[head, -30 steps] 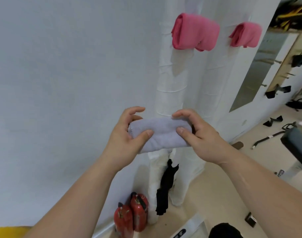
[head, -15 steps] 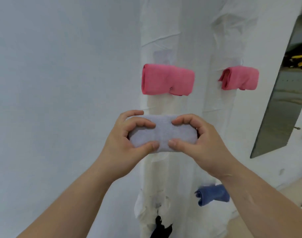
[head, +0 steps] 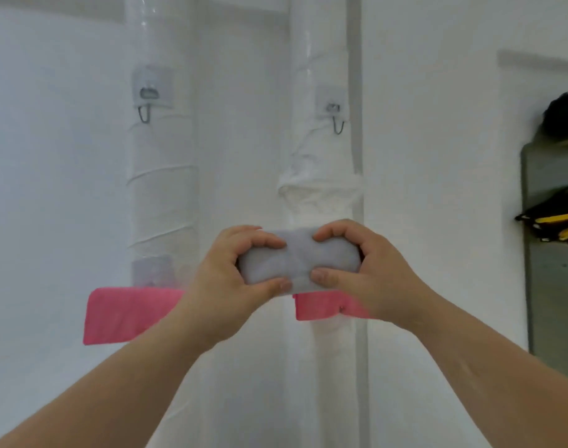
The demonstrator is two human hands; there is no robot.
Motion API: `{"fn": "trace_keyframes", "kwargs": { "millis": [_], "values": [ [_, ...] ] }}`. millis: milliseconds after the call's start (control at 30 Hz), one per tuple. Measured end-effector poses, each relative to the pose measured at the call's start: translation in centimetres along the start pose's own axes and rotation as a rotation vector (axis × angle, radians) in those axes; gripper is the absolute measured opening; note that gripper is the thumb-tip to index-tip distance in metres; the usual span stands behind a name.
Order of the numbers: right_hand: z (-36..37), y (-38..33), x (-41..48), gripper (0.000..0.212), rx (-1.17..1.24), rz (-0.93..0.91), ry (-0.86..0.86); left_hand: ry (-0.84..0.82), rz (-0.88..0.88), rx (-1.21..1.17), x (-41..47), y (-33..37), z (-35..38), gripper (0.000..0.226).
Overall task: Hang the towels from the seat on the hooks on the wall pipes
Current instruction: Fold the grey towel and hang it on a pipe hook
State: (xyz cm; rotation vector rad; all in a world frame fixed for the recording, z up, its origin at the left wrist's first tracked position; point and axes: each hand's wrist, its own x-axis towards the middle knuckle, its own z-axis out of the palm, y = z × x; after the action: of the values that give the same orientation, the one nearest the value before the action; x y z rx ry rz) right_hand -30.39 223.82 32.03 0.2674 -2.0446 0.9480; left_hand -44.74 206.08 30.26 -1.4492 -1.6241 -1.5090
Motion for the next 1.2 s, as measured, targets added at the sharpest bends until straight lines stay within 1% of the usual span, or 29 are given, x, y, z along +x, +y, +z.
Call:
{"fn": "trace_keyframes", "kwargs": {
  "millis": [167, 233, 367, 533, 700, 867, 1100, 1200],
  "values": [
    [-6.2, -0.2, 6.6, 0.031, -0.019, -0.133, 0.066, 0.049, 0.031, 0.026, 9.0, 3.4, 2.7, 0.046],
    [-8.0, -0.5, 9.2, 0.029, -0.019, -0.172, 0.097, 0.07, 0.069, 0.027, 12.3, 4.5, 3.3, 0.044],
    [-10.9, -1.6, 14.4, 0.026, 0.008, -0.251, 0.156, 0.138, 0.166, 0.057, 18.1, 6.6, 4.4, 0.038],
    [-13.0, -2.2, 20.2, 0.027, 0.025, -0.299, 0.172, 0.257, 0.2, 0.103, 23.6, 6.7, 4.8, 0.037],
    [-13.1, 0.0, 23.7, 0.028, 0.046, -0.267, 0.169, 0.24, 0.128, 0.149, 26.3, 5.0, 5.2, 0.039],
    [-13.7, 2.2, 25.2, 0.031, 0.119, -0.274, 0.179, 0.213, 0.116, 0.098, 27.3, 4.4, 5.8, 0.042],
    [-13.5, 3.2, 24.9, 0.032, 0.082, -0.306, 0.238, 0.195, 0.109, 0.042, 27.2, 3.9, 6.5, 0.045],
    [-13.3, 3.7, 24.3, 0.033, 0.098, -0.289, 0.221, 0.203, 0.1, 0.034, 26.4, 3.5, 6.8, 0.045]
  ]
}}
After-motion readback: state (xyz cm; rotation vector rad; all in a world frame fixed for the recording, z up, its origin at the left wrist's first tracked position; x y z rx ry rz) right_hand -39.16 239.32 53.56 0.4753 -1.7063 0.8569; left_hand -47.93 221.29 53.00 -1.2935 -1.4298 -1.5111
